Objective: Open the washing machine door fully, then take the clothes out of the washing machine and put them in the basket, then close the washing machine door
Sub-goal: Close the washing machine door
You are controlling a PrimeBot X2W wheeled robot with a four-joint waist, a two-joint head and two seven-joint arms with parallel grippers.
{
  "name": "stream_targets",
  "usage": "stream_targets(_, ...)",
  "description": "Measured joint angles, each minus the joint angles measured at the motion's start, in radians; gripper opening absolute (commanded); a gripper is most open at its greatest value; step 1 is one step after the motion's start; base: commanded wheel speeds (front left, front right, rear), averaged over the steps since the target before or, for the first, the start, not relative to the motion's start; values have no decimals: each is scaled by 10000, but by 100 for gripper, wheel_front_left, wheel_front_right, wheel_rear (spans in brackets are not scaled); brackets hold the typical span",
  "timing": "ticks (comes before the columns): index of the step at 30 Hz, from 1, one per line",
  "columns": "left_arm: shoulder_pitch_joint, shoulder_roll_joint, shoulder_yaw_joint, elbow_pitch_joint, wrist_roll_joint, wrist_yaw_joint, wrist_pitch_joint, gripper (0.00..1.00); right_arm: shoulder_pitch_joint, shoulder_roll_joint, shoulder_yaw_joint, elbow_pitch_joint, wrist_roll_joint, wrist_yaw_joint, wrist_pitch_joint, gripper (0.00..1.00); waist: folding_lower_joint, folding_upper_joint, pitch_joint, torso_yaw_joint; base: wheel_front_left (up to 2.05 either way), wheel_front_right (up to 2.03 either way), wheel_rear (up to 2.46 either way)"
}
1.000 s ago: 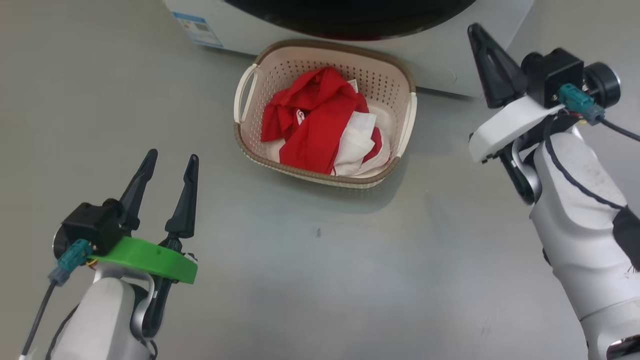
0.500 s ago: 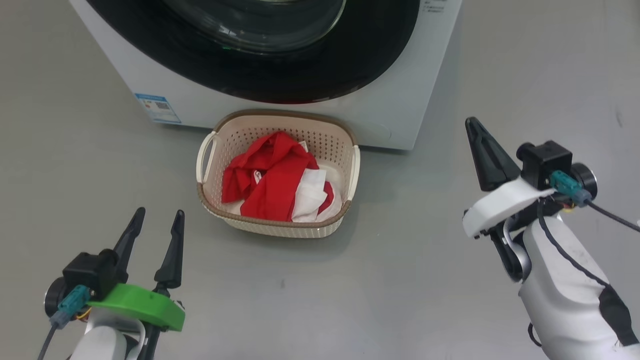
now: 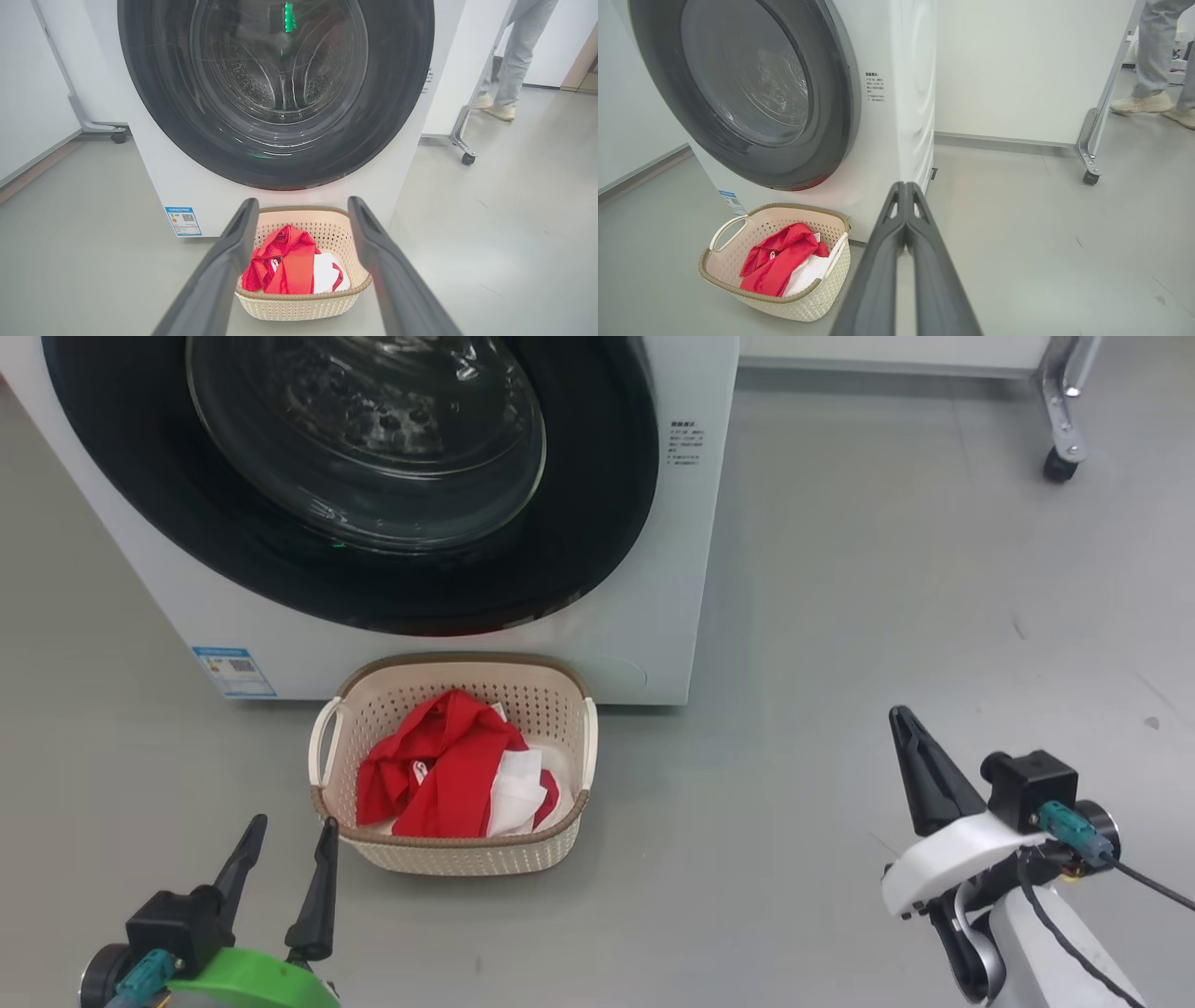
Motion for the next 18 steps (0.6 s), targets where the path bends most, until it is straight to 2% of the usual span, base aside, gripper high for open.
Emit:
stream_targets(8, 558, -81, 128, -111, 274, 0, 2, 100, 1175, 12, -437, -746, 75, -86, 0, 0, 0, 0, -741, -517, 0, 0, 0)
stream_targets(18, 867, -199, 219, -314, 439, 0, 2, 100, 2089, 217, -890, -1624, 77, -180, 0, 0, 0, 0, -967, -805, 0, 0, 0)
